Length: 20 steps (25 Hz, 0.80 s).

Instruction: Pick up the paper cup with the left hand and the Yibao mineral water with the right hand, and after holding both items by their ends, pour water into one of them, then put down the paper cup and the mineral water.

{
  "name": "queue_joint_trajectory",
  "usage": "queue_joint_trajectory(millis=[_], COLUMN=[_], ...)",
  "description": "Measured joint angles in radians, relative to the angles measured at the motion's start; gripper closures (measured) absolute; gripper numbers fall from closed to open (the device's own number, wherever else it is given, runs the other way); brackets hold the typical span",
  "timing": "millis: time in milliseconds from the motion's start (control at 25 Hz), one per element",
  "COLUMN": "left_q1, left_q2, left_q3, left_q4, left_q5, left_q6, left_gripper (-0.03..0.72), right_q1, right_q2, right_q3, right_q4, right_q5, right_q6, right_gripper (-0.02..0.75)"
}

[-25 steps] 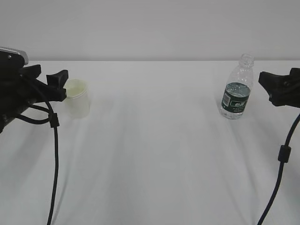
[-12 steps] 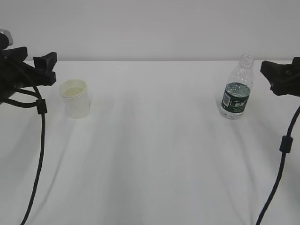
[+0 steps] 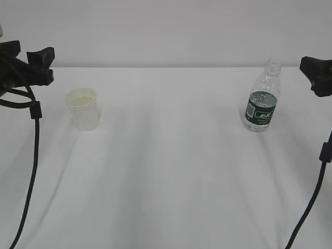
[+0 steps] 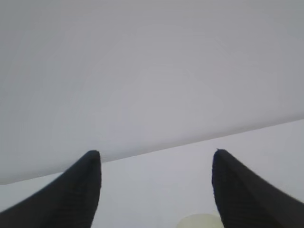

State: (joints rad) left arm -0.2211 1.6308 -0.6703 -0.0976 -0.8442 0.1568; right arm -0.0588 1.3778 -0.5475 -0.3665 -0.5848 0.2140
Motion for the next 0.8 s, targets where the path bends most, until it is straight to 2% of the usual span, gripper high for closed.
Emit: queue_joint_trajectory(millis=[800], left_q1=[0.0], left_q2=[-0.245], left_q3=[0.006], left_q4=[-0.015], left_q5=[0.176], left_q6=[0.071], left_gripper=[0.176], right_q1=[0.0], right_q2=[-0.169], right_q3=[0.0], right_q4=[-0.01], right_q5=[0.166], right_q6=[0.0], right_gripper=[0.148])
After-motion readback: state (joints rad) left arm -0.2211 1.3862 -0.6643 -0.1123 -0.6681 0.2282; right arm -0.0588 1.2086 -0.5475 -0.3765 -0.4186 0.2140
